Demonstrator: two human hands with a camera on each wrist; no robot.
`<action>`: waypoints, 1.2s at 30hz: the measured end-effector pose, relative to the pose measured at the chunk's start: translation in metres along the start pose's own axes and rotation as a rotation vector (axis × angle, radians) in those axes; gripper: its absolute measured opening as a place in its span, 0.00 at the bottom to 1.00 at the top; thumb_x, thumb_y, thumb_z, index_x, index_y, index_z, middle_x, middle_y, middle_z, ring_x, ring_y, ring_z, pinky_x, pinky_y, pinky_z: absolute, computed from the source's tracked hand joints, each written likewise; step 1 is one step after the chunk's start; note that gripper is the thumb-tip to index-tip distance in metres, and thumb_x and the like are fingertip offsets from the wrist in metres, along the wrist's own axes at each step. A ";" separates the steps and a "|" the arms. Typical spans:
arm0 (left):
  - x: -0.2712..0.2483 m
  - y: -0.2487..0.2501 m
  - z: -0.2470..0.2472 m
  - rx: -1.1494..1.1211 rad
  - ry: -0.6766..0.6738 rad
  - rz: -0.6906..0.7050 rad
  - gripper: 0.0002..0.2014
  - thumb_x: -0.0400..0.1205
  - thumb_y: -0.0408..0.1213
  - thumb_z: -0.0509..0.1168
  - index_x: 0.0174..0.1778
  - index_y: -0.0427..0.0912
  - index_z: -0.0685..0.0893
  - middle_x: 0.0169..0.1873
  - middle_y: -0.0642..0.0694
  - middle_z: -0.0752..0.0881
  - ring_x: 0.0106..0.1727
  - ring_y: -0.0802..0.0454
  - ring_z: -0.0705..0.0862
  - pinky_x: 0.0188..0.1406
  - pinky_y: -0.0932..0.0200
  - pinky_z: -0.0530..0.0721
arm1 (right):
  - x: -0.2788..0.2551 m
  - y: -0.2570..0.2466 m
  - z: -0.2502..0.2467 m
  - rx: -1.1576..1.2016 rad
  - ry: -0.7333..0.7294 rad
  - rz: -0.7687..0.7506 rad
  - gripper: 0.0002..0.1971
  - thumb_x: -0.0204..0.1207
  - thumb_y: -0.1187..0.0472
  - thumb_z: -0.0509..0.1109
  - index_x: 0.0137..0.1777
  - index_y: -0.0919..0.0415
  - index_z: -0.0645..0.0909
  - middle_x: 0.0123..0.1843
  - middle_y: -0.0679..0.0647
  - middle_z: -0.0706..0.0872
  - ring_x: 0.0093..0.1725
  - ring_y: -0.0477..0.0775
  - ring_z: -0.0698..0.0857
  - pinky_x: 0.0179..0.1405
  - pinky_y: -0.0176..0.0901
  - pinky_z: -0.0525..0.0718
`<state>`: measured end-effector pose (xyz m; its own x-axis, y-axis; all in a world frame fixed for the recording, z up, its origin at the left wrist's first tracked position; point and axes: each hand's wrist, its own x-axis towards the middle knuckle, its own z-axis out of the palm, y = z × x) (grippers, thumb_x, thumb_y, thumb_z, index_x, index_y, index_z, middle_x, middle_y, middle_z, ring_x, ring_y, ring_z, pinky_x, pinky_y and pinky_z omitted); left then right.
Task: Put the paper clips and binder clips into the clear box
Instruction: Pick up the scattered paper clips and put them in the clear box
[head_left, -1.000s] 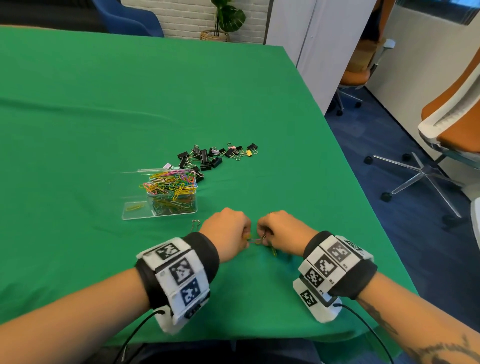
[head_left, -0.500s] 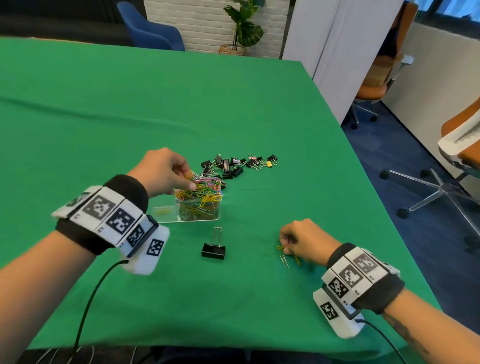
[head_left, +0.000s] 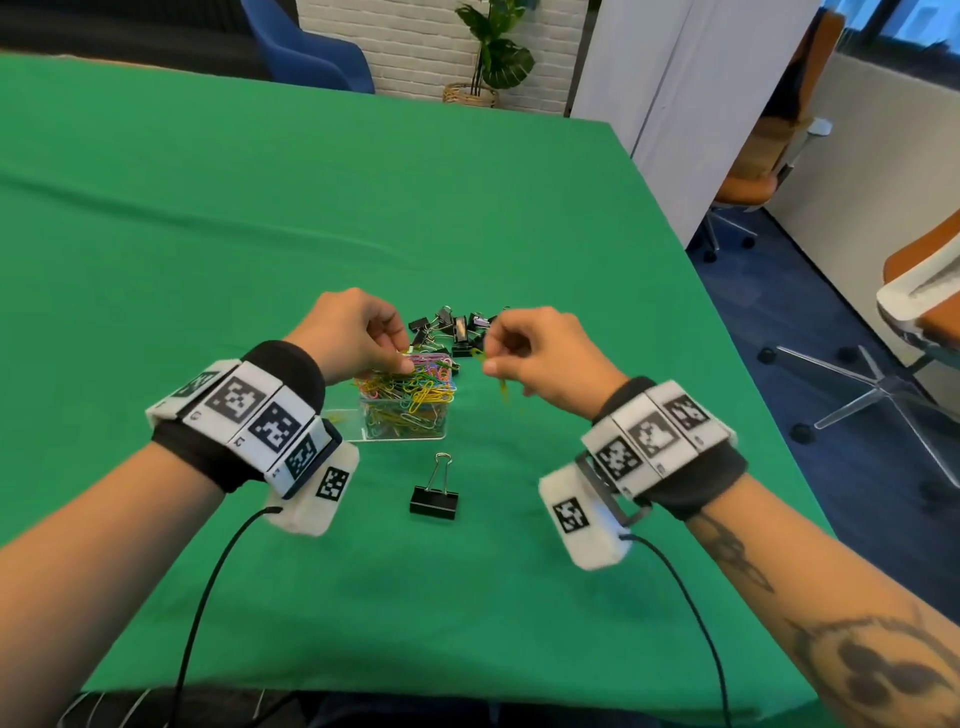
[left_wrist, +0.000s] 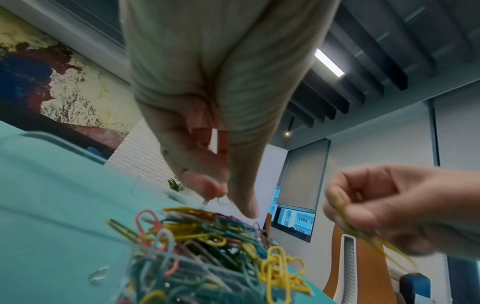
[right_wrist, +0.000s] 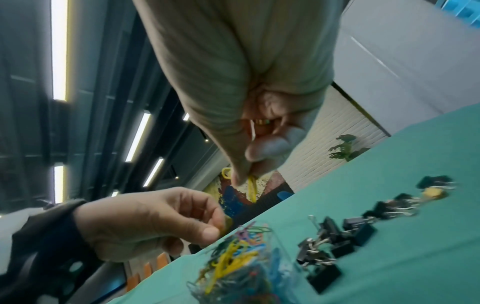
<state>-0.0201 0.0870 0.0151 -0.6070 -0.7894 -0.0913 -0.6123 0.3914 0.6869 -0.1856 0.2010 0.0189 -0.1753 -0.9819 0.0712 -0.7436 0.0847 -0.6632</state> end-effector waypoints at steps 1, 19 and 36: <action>0.000 -0.001 0.000 -0.009 0.002 0.002 0.08 0.66 0.30 0.78 0.35 0.39 0.84 0.27 0.47 0.82 0.22 0.58 0.79 0.17 0.74 0.79 | 0.009 -0.008 0.005 0.018 -0.001 -0.020 0.08 0.71 0.68 0.73 0.39 0.56 0.77 0.28 0.42 0.75 0.27 0.37 0.73 0.27 0.21 0.77; -0.006 -0.011 -0.022 -0.138 0.112 0.010 0.08 0.69 0.28 0.75 0.40 0.39 0.85 0.28 0.46 0.82 0.21 0.64 0.79 0.18 0.78 0.77 | 0.054 -0.033 0.025 -0.115 -0.155 -0.130 0.10 0.72 0.73 0.69 0.52 0.67 0.86 0.41 0.52 0.84 0.36 0.44 0.79 0.28 0.14 0.72; -0.042 0.006 -0.002 0.050 0.116 0.149 0.08 0.68 0.36 0.77 0.34 0.40 0.84 0.25 0.51 0.81 0.26 0.60 0.76 0.25 0.81 0.73 | 0.007 0.071 0.027 -0.390 -0.206 0.437 0.16 0.75 0.60 0.71 0.59 0.66 0.78 0.60 0.61 0.82 0.57 0.58 0.81 0.60 0.50 0.79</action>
<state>0.0024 0.1221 0.0246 -0.6321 -0.7691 0.0948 -0.5461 0.5289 0.6497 -0.2226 0.1957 -0.0482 -0.4173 -0.8517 -0.3168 -0.8190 0.5036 -0.2750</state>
